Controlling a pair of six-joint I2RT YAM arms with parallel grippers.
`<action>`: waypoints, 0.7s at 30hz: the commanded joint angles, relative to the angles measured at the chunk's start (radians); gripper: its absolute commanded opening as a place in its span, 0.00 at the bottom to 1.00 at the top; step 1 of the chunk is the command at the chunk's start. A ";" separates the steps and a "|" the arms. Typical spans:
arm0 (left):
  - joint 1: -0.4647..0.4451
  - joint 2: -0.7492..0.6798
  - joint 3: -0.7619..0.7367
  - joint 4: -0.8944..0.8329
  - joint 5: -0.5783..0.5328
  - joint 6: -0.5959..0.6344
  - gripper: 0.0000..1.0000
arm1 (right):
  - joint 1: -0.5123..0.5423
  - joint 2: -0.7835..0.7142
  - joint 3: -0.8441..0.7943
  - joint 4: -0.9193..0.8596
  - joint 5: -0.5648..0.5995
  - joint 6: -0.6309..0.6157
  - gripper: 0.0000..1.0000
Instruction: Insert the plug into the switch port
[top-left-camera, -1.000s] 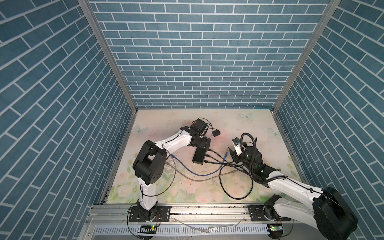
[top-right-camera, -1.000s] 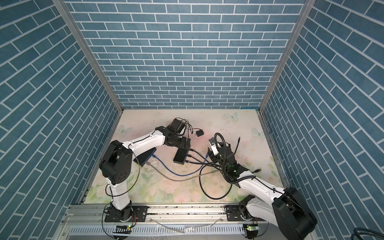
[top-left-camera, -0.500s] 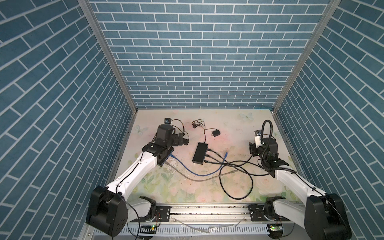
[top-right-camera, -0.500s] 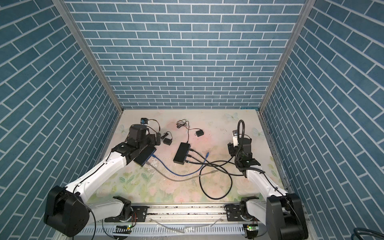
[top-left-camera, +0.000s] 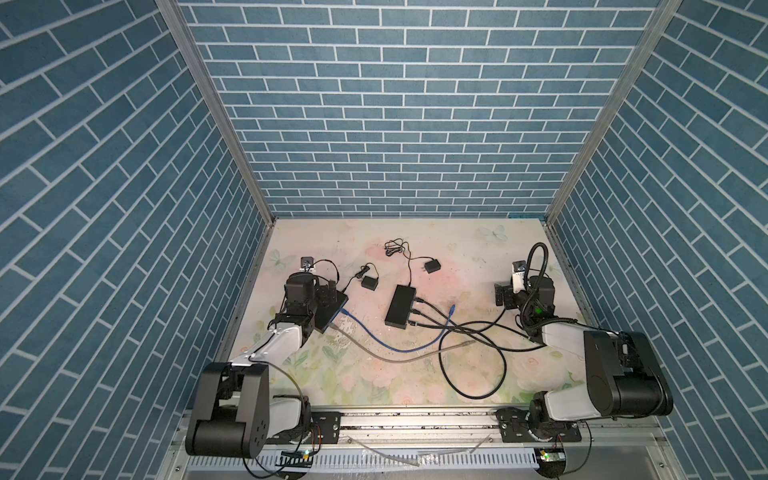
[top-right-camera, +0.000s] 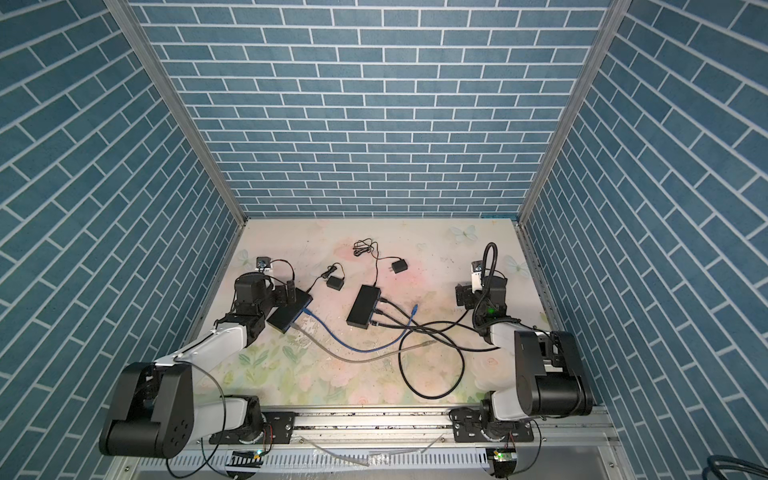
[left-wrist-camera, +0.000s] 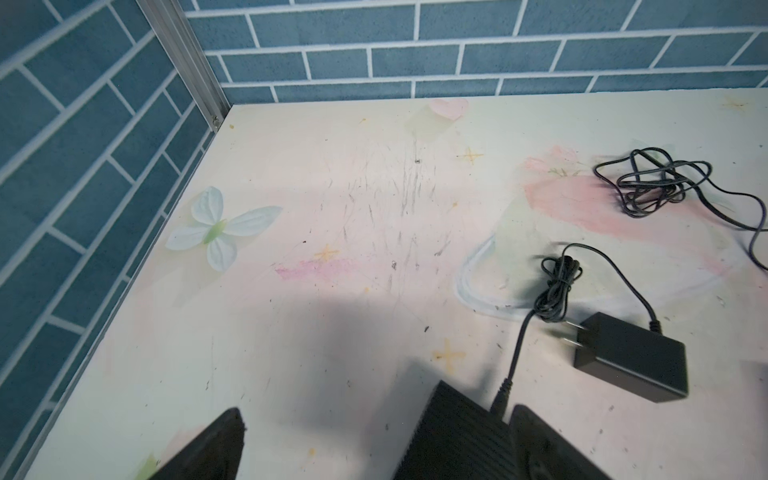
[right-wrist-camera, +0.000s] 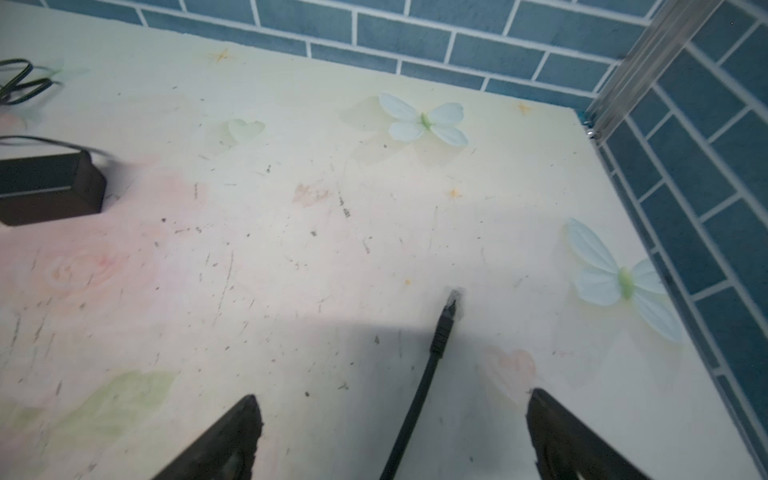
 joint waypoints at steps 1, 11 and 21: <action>0.014 0.064 -0.041 0.200 0.041 0.053 1.00 | -0.009 -0.005 -0.051 0.135 0.028 0.044 0.99; 0.088 0.221 -0.167 0.608 0.119 0.040 1.00 | -0.017 0.127 -0.231 0.609 0.033 0.057 0.99; 0.086 0.222 -0.147 0.564 0.103 0.045 1.00 | -0.063 0.098 -0.067 0.261 0.109 0.151 0.99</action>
